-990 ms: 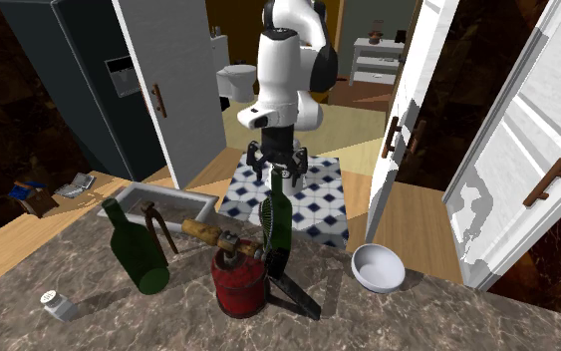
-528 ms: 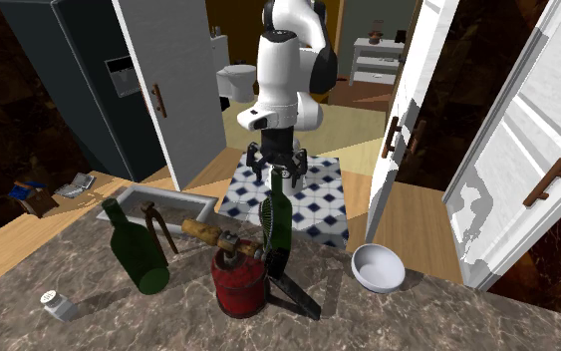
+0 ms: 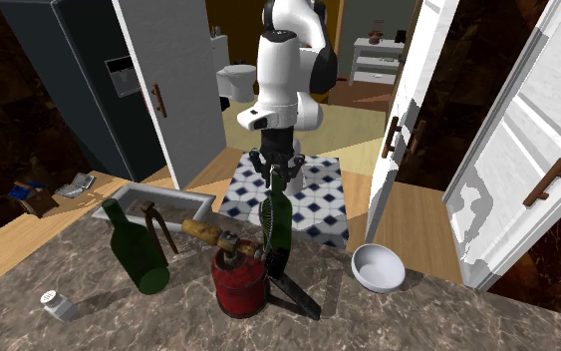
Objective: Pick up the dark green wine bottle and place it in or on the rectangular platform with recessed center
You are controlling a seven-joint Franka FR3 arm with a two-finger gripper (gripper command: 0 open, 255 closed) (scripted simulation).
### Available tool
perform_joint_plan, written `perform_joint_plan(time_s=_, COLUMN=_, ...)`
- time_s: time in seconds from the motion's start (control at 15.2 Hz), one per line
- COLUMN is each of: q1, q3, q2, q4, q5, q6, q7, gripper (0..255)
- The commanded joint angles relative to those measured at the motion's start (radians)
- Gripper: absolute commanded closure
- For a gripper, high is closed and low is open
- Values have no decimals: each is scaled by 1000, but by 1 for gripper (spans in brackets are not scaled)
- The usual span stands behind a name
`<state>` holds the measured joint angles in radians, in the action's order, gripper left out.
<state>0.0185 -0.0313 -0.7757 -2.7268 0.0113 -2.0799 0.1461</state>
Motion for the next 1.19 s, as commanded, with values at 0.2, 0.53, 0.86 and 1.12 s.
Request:
perform_joint_plan(time_s=0.2, q1=0, q3=0, q2=-7, q4=23, q5=0, q6=30, q7=0, gripper=255)
perform_joint_plan(time_s=0.53, q1=1, q3=2, q2=-17, q4=85, q5=-1, q6=102, q7=-1, gripper=255)
perform_joint_plan(time_s=0.86, q1=1, q3=3, q2=-20, q4=150, q5=-2, q6=171, q7=-1, gripper=255)
perform_joint_plan(time_s=1.12, q1=2, q3=4, q2=-18, q4=205, q5=-3, q6=224, q7=-2, gripper=255)
